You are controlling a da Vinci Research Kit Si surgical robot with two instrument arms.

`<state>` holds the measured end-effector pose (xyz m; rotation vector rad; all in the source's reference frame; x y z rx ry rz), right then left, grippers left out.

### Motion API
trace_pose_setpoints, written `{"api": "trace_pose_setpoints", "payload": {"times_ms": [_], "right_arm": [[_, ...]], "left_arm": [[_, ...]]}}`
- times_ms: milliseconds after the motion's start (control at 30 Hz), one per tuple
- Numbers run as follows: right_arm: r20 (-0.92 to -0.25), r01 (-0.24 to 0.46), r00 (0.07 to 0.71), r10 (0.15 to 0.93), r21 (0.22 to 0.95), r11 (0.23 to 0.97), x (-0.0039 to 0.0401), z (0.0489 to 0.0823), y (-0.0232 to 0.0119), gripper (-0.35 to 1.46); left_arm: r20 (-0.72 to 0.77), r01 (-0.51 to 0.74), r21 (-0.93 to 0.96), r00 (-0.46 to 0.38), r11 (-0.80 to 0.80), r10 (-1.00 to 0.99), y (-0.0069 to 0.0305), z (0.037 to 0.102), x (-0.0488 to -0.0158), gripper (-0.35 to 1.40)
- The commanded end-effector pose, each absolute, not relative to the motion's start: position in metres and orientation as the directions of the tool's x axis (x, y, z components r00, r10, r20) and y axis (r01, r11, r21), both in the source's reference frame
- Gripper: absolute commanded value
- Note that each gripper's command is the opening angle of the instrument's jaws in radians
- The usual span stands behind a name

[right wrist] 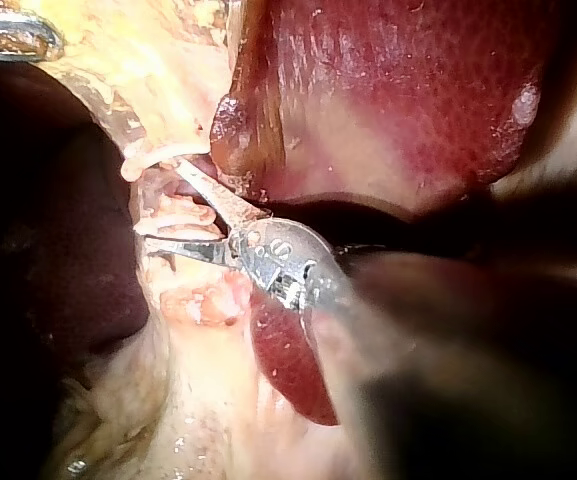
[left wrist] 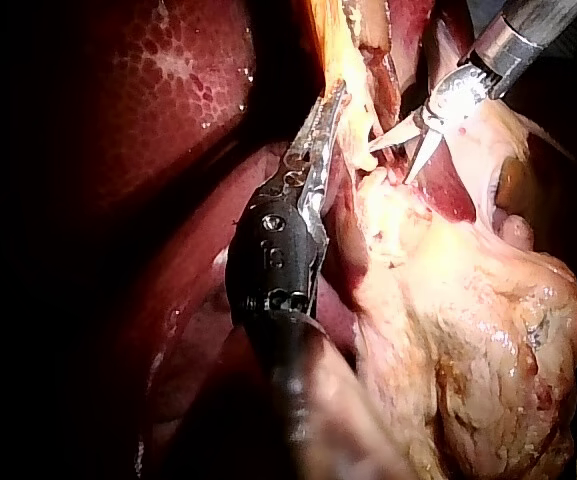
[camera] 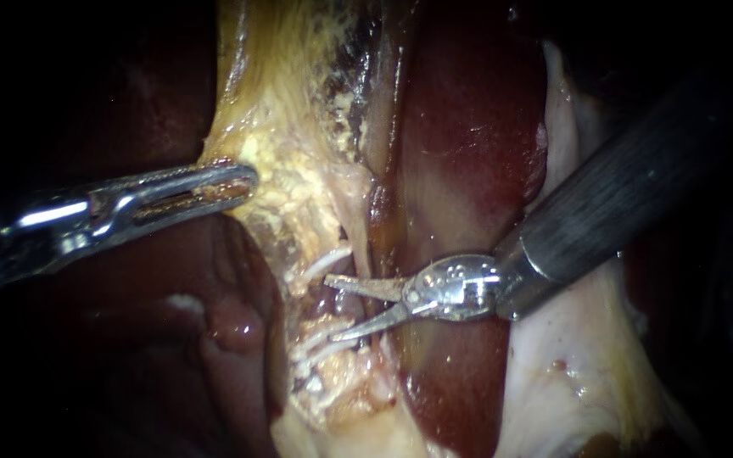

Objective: Go back from the cut left tube

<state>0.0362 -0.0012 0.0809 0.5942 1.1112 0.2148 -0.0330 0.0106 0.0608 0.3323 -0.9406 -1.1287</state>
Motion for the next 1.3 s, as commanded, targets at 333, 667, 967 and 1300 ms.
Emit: {"api": "trace_pose_setpoints", "payload": {"times_ms": [333,667,967,1300], "right_arm": [[-0.775,0.133,0.441,0.452,0.554,0.822,0.035,0.0795,-0.0008,0.86],[-0.808,0.135,0.431,0.401,0.498,0.857,0.0286,0.0752,0.0031,1.03],[-0.851,0.113,0.406,0.333,0.408,0.906,0.0236,0.0714,0.0075,1.18],[-0.854,0.09,0.408,0.322,0.389,0.917,0.0229,0.0702,0.0076,1.25]], "left_arm": [[0.469,0.618,0.658,0.11,0.43,-0.876,0.0105,0.0609,-0.0329,-0.35],[0.469,0.618,0.658,0.111,0.43,-0.876,0.0105,0.061,-0.0328,-0.35],[0.469,0.617,0.658,0.111,0.431,-0.876,0.0106,0.061,-0.0328,-0.35],[0.474,0.622,0.653,0.109,0.432,-0.874,0.0104,0.0625,-0.0338,-0.35]]}}
